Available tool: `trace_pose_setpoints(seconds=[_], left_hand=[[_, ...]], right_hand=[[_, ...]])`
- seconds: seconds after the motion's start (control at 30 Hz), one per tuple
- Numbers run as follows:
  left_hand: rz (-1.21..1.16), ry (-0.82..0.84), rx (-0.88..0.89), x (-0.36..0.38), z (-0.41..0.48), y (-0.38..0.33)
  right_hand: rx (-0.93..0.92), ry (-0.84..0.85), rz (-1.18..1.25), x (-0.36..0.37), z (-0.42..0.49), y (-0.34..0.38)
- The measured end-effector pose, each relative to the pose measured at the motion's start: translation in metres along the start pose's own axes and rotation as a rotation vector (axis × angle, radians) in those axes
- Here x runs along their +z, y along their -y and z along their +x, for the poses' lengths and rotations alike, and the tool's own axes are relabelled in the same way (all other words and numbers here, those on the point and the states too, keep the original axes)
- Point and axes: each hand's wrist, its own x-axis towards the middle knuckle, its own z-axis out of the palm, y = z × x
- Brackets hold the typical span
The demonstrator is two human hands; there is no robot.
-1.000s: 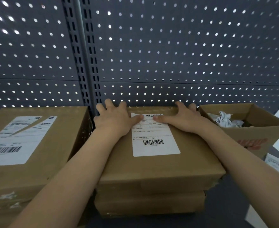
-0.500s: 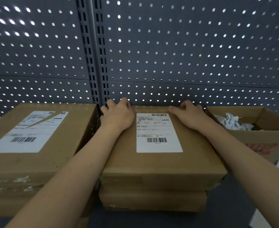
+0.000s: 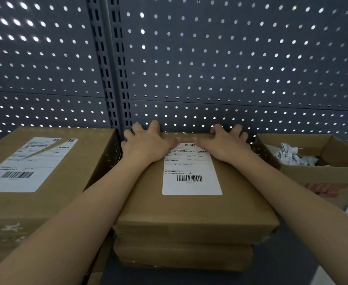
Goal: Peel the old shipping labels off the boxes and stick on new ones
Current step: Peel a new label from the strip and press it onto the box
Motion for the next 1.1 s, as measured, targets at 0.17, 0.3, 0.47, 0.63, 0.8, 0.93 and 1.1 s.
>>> trace_pose_setpoints(seconds=[0.17, 0.3, 0.47, 0.63, 0.8, 0.93, 1.1], left_hand=[[-0.052, 0.044, 0.002, -0.003, 0.001, 0.002], [-0.058, 0.047, 0.025, -0.005, 0.0, 0.005], [-0.013, -0.045, 0.116, 0.0, -0.004, 0.006], [0.145, -0.171, 0.328, -0.012, -0.02, 0.006], [0.12, -0.072, 0.624, -0.005, -0.049, -0.001], [0.254, 0.068, 0.497, 0.013, -0.062, 0.001], [0.293, 0.144, 0.4, 0.012, -0.062, 0.001]], right_hand=[[-0.04, 0.005, 0.025, 0.001, 0.001, -0.009], [-0.068, -0.012, 0.042, 0.001, -0.001, -0.01], [-0.087, -0.049, 0.033, 0.002, -0.005, -0.012], [-0.382, -0.29, 0.024, -0.004, -0.021, -0.009], [-0.837, -0.005, -0.004, 0.001, -0.051, -0.006], [-0.766, 0.138, -0.233, 0.005, -0.055, -0.002], [-0.601, 0.173, -0.399, 0.003, -0.058, -0.002]])
